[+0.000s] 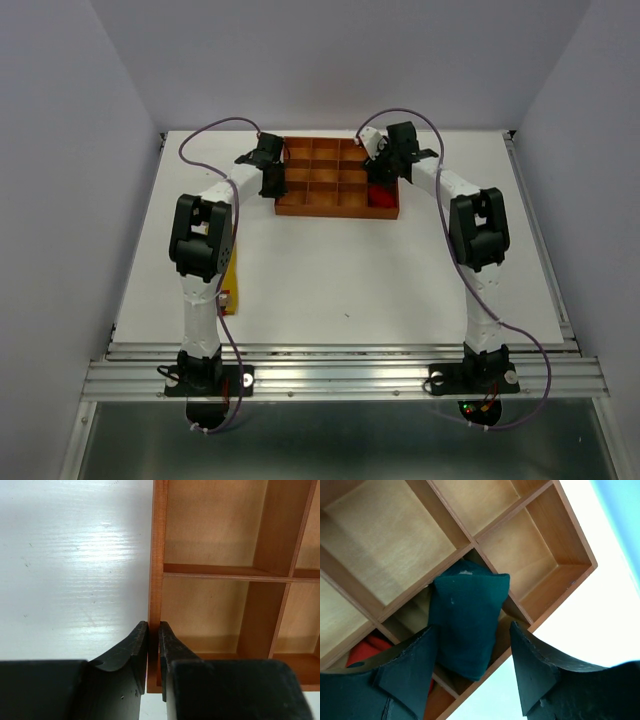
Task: Roll the socks
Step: Place the sock in the storage box.
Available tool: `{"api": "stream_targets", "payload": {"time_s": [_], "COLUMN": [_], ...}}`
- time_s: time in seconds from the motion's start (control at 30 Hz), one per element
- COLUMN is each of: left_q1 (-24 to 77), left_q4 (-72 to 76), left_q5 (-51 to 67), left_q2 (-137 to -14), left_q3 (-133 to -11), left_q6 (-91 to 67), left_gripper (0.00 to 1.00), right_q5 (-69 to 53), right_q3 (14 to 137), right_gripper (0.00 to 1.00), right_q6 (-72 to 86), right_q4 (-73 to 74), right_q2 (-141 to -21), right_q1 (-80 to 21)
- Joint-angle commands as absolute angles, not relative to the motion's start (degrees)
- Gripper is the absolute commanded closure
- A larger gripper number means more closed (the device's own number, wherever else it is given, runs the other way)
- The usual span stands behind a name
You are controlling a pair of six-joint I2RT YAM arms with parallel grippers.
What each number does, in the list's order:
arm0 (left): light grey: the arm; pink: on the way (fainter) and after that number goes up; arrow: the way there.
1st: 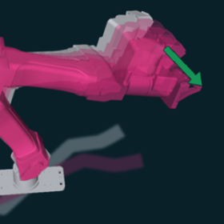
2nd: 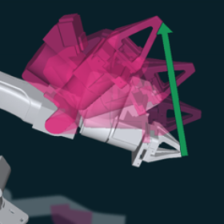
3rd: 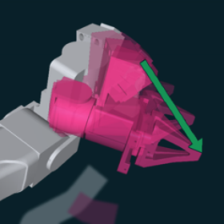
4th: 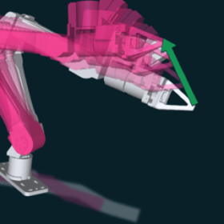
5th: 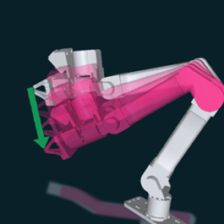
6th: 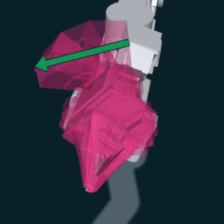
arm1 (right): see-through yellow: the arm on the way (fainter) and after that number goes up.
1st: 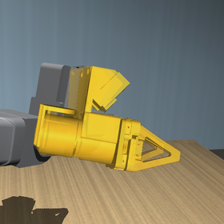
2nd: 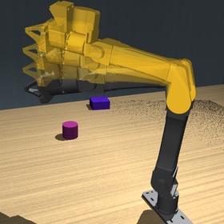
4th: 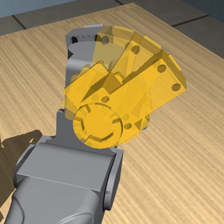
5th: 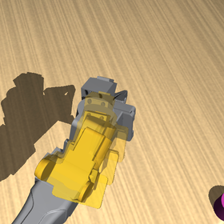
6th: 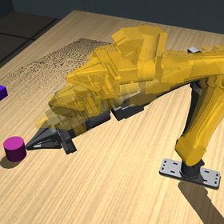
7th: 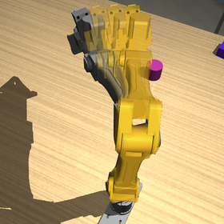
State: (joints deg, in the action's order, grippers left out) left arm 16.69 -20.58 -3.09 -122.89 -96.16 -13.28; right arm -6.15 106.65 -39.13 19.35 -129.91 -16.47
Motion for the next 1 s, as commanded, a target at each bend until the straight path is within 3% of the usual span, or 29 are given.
{"api": "stream_targets", "payload": {"time_s": [0.0,0.17,0.33,0.47,0.5,0.97], "left_q1": [16.35,16.35,16.26,16.26,16.26,16.26], "left_q4": [-20.65,-19.60,-19.95,-19.78,-19.69,-19.34], "left_q5": [-4.22,-3.52,-4.31,-4.48,-4.57,-4.92], "left_q2": [-124.63,-124.72,-125.59,-125.77,-125.77,-126.04], "left_q3": [-98.44,-98.00,-98.53,-98.53,-98.61,-97.56], "left_q6": [-12.92,-11.00,-10.02,-9.58,-9.58,-9.49], "left_gripper": [1.00,1.00,1.00,1.00,1.00,1.00], "right_q5": [-8.96,-10.54,-9.93,-9.23,-9.23,-8.87], "right_q3": [109.78,110.83,112.76,113.99,113.91,110.92], "right_gripper": [0.35,0.36,0.45,0.69,0.71,0.76], "right_q6": [-36.39,-33.23,-29.71,-28.83,-28.83,-29.35], "right_q4": [20.39,20.13,19.42,19.51,19.42,10.90], "right_q2": [-124.81,-123.66,-124.63,-126.56,-126.74,-133.06], "right_q1": [-16.00,-16.00,-15.47,-15.47,-15.47,-15.47]}}
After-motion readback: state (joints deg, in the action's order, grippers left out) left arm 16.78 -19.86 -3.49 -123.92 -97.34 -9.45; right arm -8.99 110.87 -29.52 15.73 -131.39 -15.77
